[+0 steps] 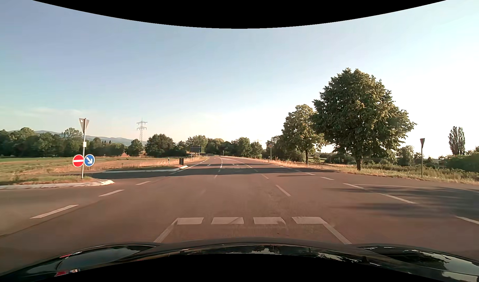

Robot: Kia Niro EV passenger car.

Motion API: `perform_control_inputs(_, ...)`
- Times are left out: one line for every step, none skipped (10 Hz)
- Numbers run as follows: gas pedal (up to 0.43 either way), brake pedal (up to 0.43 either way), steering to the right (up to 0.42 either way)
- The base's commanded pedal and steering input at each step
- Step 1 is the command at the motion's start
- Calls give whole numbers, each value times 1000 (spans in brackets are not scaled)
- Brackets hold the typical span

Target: Follow the waypoints while adhering to traffic rules and regulations

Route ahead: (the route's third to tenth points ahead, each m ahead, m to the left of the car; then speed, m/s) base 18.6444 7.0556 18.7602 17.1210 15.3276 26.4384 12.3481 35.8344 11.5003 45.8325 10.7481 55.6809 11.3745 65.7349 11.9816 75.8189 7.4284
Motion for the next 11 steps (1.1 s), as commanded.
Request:
perform_control_inputs(0,268,-21)
perform_control_inputs(0,262,-30)
perform_control_inputs(0,262,-45)
perform_control_inputs(0,244,-61)
perform_control_inputs(0,238,-76)
perform_control_inputs(0,213,-98)
perform_control_inputs(0,183,-125)
perform_control_inputs(0,165,-147)
perform_control_inputs(0,152,-176)
perform_control_inputs(0,152,-206)
perform_control_inputs(0,152,-234)
